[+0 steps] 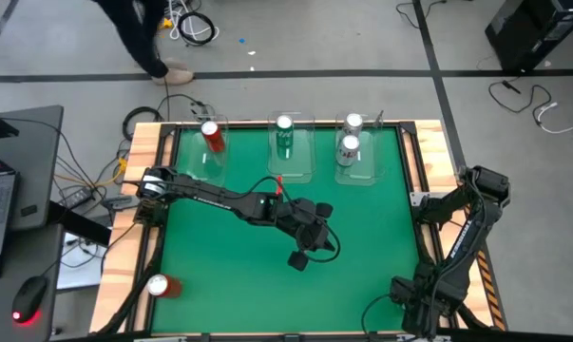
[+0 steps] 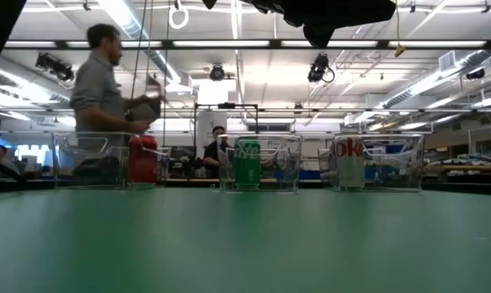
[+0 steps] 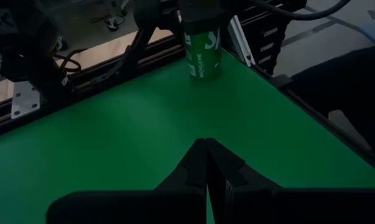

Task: Sort soda cans
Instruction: Put the green soda can into the center transparent bin

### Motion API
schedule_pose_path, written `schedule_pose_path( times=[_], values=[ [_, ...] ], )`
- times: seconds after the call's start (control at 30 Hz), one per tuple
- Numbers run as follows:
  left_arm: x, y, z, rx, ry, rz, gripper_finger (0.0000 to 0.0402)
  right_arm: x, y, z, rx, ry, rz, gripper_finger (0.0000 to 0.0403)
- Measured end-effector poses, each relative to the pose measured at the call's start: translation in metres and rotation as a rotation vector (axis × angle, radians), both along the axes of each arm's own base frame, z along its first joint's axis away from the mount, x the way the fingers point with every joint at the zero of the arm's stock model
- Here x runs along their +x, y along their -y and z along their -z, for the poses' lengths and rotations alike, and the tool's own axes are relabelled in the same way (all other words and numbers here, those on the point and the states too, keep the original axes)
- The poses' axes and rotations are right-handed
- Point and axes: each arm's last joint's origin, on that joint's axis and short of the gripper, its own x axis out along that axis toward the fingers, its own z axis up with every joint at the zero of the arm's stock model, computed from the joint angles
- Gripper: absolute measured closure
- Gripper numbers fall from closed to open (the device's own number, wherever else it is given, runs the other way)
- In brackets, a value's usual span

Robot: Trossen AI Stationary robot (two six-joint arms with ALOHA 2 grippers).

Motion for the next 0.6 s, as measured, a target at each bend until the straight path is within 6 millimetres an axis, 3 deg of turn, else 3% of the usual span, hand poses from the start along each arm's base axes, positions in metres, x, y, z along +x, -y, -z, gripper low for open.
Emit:
schedule_pose_path(
  times=[0.33,0.6],
  values=[
    [-0.006,-0.004,0.004,0.033,-0.095,-0.098,0.04,0.019,0.014,-0.005,-0.043,0.023,-0.053,0.0099],
    [-0.028,-0.006,-0.021,0.067,-0.147,-0.164,0.0401,0.048,0.043,-0.026,-0.168,0.038,-0.151,0.0099]
  ],
)
